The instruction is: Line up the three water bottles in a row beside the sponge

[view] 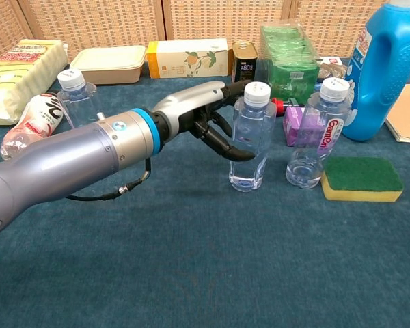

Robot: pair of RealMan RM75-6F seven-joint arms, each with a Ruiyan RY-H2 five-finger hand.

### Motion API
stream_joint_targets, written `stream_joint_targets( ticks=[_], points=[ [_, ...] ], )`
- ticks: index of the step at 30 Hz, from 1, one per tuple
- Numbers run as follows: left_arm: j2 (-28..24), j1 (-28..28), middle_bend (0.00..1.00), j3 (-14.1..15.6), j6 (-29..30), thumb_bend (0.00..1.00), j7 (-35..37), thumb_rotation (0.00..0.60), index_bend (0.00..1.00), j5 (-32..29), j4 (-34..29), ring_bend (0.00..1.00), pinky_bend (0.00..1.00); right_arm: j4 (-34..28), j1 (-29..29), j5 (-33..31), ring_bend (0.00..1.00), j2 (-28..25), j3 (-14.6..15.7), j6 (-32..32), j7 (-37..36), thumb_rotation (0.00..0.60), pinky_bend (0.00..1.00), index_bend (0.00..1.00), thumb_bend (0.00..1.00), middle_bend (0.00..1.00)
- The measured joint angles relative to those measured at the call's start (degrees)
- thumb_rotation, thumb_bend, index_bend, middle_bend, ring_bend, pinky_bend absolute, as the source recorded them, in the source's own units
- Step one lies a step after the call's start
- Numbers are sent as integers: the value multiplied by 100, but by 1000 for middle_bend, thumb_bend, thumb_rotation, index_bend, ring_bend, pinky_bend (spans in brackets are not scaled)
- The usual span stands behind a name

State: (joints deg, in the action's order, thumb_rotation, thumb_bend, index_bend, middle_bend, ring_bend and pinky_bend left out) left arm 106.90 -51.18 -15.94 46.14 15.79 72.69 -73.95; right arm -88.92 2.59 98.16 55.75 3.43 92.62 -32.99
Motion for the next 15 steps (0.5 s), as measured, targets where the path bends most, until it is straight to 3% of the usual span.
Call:
stream_joint_targets(
  ticks=[8, 15],
  points=[
    [-564, 203, 0, 2, 328, 207, 185, 600, 0, 254, -784, 0, 201, -63, -34, 76, 0, -32, 25, 56, 51, 600, 119, 100, 26, 2],
    [-1427, 409, 0, -64, 704, 193, 164, 600, 0, 534, -1864, 0, 104, -128, -72, 121, 0, -59, 50, 102, 126, 600, 119, 100, 26, 2]
  ],
)
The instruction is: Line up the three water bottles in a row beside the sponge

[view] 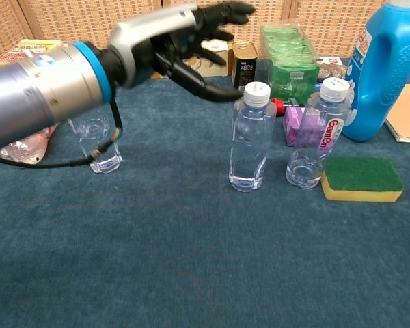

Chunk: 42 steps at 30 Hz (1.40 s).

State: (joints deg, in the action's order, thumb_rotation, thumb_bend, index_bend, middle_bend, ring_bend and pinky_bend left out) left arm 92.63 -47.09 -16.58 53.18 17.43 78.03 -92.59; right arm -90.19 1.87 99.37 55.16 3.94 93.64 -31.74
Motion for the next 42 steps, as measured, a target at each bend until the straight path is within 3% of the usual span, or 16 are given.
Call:
stream_joint_targets(
  ticks=[10, 13, 17, 23, 27, 30, 36, 42],
  points=[
    [-1662, 547, 0, -94, 573, 110, -453, 600, 0, 124, -1269, 0, 58, -70, -3, 67, 0, -15, 30, -18, 107, 600, 118, 100, 27, 2],
    [-2139, 879, 0, -70, 915, 107, -383, 600, 0, 202, -1378, 0, 58, -99, 7, 100, 0, -18, 36, -28, 144, 600, 118, 100, 27, 2],
    [-2329, 1205, 0, 42, 1217, 107, 196, 600, 0, 336, -1175, 0, 58, -140, 12, 169, 0, -23, 58, -28, 205, 600, 118, 100, 27, 2],
    [-2069, 1504, 0, 423, 1454, 106, 2189, 600, 0, 656, 135, 0, 58, -213, 5, 274, 0, -27, 100, -9, 318, 600, 118, 100, 27, 2],
    [-1578, 1644, 0, 752, 1581, 106, 3585, 600, 0, 921, 1502, 0, 60, -244, 6, 315, 0, -30, 122, -7, 363, 600, 118, 100, 27, 2],
    [-1124, 1722, 0, 961, 1676, 107, 4220, 600, 0, 1069, 2369, 0, 72, -250, 14, 317, 0, -29, 129, -27, 381, 600, 118, 100, 27, 2],
    [-314, 1814, 0, 1347, 1894, 103, 5051, 600, 0, 1370, 3475, 0, 74, -228, 33, 267, 0, -30, 120, -61, 350, 600, 118, 100, 26, 2],
    [54, 1725, 0, 1470, 1811, 101, 5096, 600, 0, 1435, 3836, 0, 74, -222, 51, 299, 0, -29, 137, -83, 338, 600, 118, 100, 26, 2]
  ],
)
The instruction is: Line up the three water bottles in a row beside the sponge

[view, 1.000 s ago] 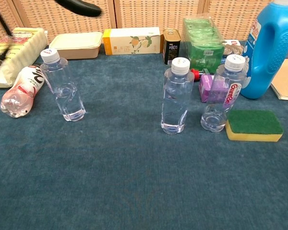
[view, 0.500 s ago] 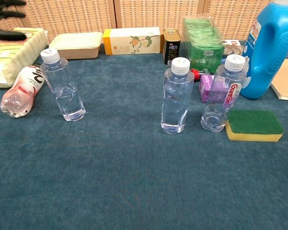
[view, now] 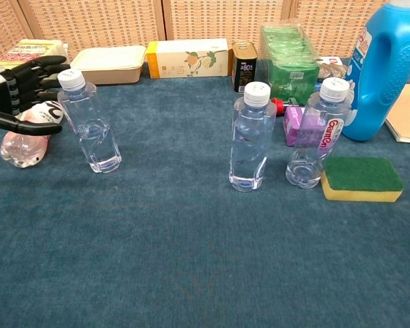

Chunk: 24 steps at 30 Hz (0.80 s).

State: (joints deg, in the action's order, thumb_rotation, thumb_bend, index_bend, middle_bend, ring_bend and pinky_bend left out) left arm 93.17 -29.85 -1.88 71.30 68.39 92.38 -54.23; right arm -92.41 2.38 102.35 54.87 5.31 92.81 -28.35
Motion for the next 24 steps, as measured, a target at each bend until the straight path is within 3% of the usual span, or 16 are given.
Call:
stream_joint_targets(
  ticks=[12, 14, 17, 20, 24],
  points=[
    [655, -454, 0, -120, -742, 125, -203, 600, 0, -287, 437, 0, 74, 16, 15, -18, 0, -17, 12, -13, -77, 600, 118, 100, 27, 2],
    [725, -496, 0, -127, -765, 216, -246, 600, 0, -292, 462, 0, 93, 23, 19, -23, 0, -17, 12, -16, -83, 600, 118, 100, 27, 2],
    [836, -513, 52, -181, -744, 424, -370, 600, 8, -352, 484, 26, 241, 35, 24, -22, 0, -17, 14, -17, -113, 600, 118, 100, 27, 2],
    [923, -508, 236, -197, -729, 490, -601, 600, 154, -397, 499, 160, 372, 54, 32, -29, 0, -18, 12, -18, -149, 600, 118, 100, 27, 2],
    [1008, -484, 483, -182, -695, 501, -849, 600, 464, -433, 482, 364, 487, 67, 36, -32, 0, -17, 13, -18, -170, 600, 118, 100, 27, 2]
  ],
)
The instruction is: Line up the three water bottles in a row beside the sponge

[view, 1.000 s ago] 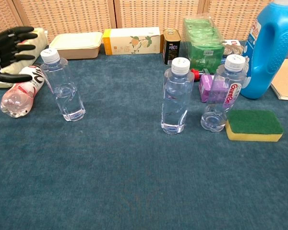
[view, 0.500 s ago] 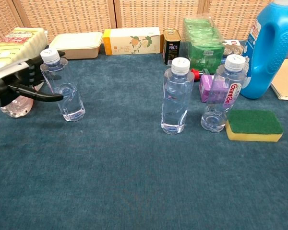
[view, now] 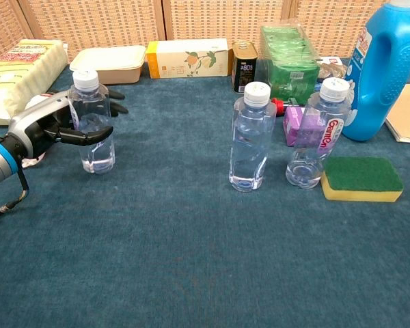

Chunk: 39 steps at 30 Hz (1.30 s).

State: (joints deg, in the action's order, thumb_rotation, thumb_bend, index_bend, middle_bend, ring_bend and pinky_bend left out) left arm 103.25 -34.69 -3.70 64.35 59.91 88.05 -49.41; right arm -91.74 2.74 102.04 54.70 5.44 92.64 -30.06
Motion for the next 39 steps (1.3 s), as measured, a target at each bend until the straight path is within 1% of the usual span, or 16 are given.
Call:
stream_joint_targets(
  ticks=[1, 3, 8, 12, 17, 20, 24, 30, 34, 39],
  points=[
    [13, 10, 524, 5, 31, 501, -42, 600, 514, 1, -2, 398, 503, 0, 1, 2, 0, 0, 2, 1, -8, 600, 118, 100, 27, 2],
    [30, 34, 545, 29, 95, 499, -93, 600, 538, 17, -27, 415, 510, 1, 3, 5, 0, 1, 4, -1, -8, 600, 118, 100, 26, 2],
    [-11, 44, 546, 59, 279, 477, -80, 600, 540, 114, -207, 416, 511, -13, 20, -13, 0, 15, 4, -57, 53, 600, 118, 100, 26, 2],
    [-25, 5, 546, 103, 509, 443, -101, 600, 540, 312, -474, 415, 511, -42, 42, -50, 0, 30, -4, -127, 131, 600, 118, 100, 27, 2],
    [186, -120, 546, 137, 582, 419, -132, 600, 540, 465, -591, 416, 511, -87, 79, -143, 0, 53, -21, -259, 241, 600, 118, 100, 27, 2],
    [413, -205, 546, 119, 545, 415, -133, 600, 540, 465, -479, 416, 511, -102, 99, -231, 0, 70, -42, -341, 295, 600, 118, 100, 26, 2],
    [735, -355, 546, 74, 443, 398, -93, 600, 540, 447, -136, 416, 511, -122, 103, -412, 0, 127, -123, -373, 380, 600, 100, 100, 27, 2],
    [1135, -561, 546, 35, 395, 393, 92, 600, 540, 463, 337, 416, 511, -149, 4, -968, 0, 409, -461, -184, 856, 600, 95, 100, 26, 2],
    [1266, -617, 547, 63, 436, 393, 190, 600, 540, 497, 524, 416, 511, -172, -99, -1235, 0, 647, -701, 21, 1184, 600, 95, 100, 27, 2],
    [1369, -657, 546, 108, 462, 391, 235, 600, 540, 511, 699, 416, 511, -175, -107, -1236, 0, 669, -720, -34, 1229, 600, 95, 100, 26, 2]
  ],
)
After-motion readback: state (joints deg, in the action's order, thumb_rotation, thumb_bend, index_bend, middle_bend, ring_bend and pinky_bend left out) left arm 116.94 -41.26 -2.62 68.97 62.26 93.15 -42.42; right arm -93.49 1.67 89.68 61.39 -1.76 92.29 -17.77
